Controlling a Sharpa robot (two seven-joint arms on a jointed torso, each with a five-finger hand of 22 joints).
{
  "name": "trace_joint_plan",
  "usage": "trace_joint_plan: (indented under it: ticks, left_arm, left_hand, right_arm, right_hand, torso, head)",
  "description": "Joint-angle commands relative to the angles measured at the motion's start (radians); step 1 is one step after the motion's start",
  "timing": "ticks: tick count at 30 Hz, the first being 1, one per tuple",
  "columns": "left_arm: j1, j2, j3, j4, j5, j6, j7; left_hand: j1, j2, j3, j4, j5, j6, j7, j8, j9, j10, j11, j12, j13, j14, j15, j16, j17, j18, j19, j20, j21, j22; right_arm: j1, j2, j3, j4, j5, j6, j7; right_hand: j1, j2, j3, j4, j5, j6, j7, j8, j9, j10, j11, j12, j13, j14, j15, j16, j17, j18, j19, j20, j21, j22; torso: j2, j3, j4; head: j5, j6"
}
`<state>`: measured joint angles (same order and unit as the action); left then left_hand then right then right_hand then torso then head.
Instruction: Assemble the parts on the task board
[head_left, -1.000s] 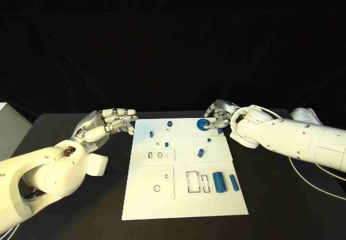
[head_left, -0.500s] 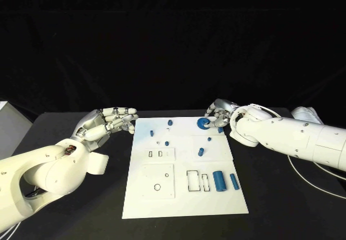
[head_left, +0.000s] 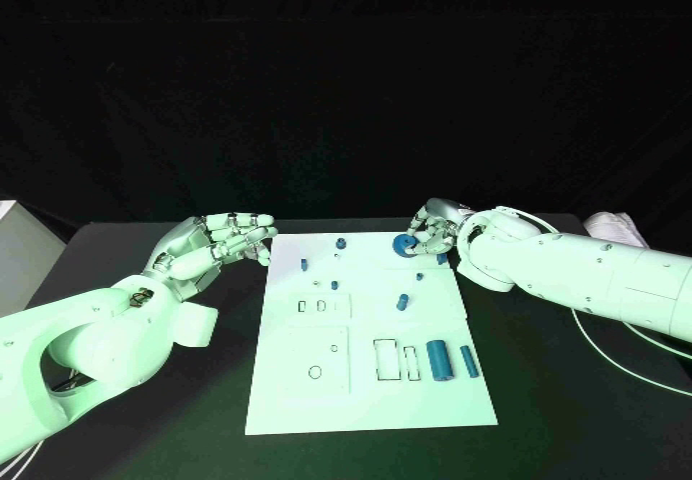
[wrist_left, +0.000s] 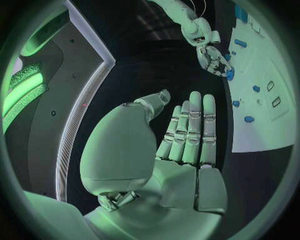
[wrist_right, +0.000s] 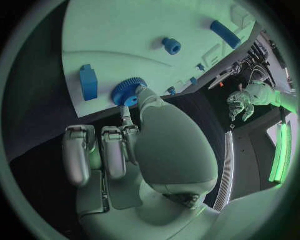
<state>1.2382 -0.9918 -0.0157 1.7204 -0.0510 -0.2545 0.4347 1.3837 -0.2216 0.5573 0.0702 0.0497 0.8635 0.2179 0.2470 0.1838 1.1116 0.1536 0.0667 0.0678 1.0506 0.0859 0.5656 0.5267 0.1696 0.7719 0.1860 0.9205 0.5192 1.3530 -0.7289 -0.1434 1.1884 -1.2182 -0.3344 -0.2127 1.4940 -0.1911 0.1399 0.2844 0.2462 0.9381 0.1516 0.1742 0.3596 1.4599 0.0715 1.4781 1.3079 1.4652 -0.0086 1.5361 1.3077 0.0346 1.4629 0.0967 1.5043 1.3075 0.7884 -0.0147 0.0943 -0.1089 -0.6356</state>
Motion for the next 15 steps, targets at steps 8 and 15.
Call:
trace_joint_plan:
  ticks: [8, 15]
  left_arm:
    - [0.001, 0.001, 0.001, 0.000, -0.004, 0.021, 0.004]
    - [0.001, 0.001, 0.001, -0.002, -0.004, 0.021, 0.003]
  left_hand:
    - [-0.009, 0.005, 0.002, -0.005, 0.003, -0.006, 0.001, -0.003, 0.001, -0.009, 0.000, 0.000, 0.001, -0.009, 0.000, 0.007, 0.001, 0.012, -0.007, 0.002, 0.007, 0.001]
    - [-0.009, 0.006, 0.002, -0.006, 0.003, -0.007, 0.001, -0.004, 0.001, -0.009, 0.000, 0.000, 0.001, -0.011, 0.000, 0.008, 0.002, 0.012, -0.009, 0.002, 0.008, 0.002]
  right_arm:
    - [-0.008, 0.007, -0.003, -0.005, -0.042, 0.012, -0.012]
    - [-0.009, 0.002, -0.003, 0.018, -0.098, -0.089, -0.017]
  right_hand:
    - [0.000, 0.010, 0.020, -0.001, 0.011, 0.020, -0.002, 0.007, 0.000, 0.033, -0.006, 0.010, 0.165, 0.087, 0.003, 0.007, 0.173, -0.016, 0.066, 0.003, 0.009, 0.194]
    - [-0.011, 0.007, 0.104, -0.001, 0.087, 0.056, -0.015, 0.012, -0.007, 0.062, -0.017, 0.039, 0.201, 0.092, -0.007, 0.015, 0.195, -0.027, 0.091, -0.005, 0.044, 0.237]
  torso:
    - [0.000, 0.0000, -0.0002]
    - [-0.001, 0.0000, 0.0004]
  head:
    - [0.002, -0.002]
    - [0.001, -0.002]
